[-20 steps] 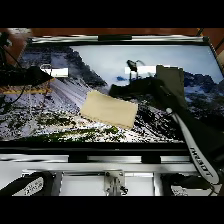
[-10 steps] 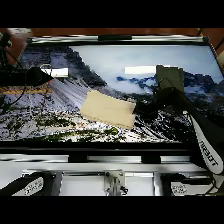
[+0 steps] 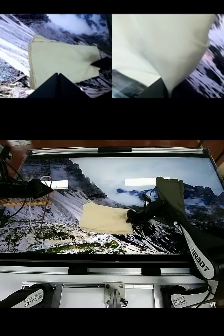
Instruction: Fold the shirts.
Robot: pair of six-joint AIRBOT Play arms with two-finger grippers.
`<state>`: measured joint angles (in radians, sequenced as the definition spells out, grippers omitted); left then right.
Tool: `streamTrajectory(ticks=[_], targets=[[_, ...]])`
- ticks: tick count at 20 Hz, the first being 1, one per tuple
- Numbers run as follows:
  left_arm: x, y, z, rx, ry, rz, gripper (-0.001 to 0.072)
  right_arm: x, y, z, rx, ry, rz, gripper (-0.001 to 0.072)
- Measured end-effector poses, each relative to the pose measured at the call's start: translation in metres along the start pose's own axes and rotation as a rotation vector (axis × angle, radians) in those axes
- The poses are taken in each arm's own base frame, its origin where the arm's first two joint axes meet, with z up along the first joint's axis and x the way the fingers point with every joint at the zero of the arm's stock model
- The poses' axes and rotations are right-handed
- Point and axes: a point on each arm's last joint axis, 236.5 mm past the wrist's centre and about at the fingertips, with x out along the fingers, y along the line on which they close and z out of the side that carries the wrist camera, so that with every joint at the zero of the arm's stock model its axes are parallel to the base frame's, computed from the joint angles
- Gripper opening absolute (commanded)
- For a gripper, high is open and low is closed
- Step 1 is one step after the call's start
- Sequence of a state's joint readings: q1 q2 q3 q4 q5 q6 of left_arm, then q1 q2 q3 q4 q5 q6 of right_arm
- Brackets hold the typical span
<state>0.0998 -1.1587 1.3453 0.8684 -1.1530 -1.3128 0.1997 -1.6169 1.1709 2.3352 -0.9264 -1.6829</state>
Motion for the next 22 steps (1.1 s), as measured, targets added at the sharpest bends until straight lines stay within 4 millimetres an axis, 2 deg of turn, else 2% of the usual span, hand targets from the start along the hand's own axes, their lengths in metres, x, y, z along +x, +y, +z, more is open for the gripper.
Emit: streamTrajectory(ticks=[3,5,7,9,12,15,19,22], targets=[[0.001,0.001,0.000,-0.002,0.002,0.000,0.0027,-0.043,0.040,0.062,-0.099,-0.153,0.065,0.0066],[0.001,0.001,0.000,-0.002,0.001,0.000,0.0027,-0.087,0.067,0.108,-0.148,-0.289,0.104,0.0066],[0.001,0.001,0.000,-0.002,0.001,0.000,0.0027,-0.137,0.081,0.152,-0.163,-0.445,0.127,0.0066],[0.001,0.000,0.000,-0.001,0.002,0.000,0.0027,-0.185,0.085,0.189,-0.139,-0.594,0.143,0.0066],[0.002,-0.001,-0.001,0.001,0.004,-0.003,0.0027,-0.251,0.066,0.235,-0.039,-0.811,0.158,0.0066],[0.003,-0.005,-0.003,0.008,0.010,-0.010,0.0028,-0.299,0.040,0.266,0.072,-0.984,0.176,0.0066],[0.006,-0.012,-0.005,0.019,0.019,-0.021,0.0027,-0.344,0.006,0.296,0.167,-1.192,0.184,0.0065],[0.008,-0.016,-0.007,0.026,0.025,-0.028,0.0027,-0.360,-0.012,0.313,0.213,-1.321,0.188,0.0065]])
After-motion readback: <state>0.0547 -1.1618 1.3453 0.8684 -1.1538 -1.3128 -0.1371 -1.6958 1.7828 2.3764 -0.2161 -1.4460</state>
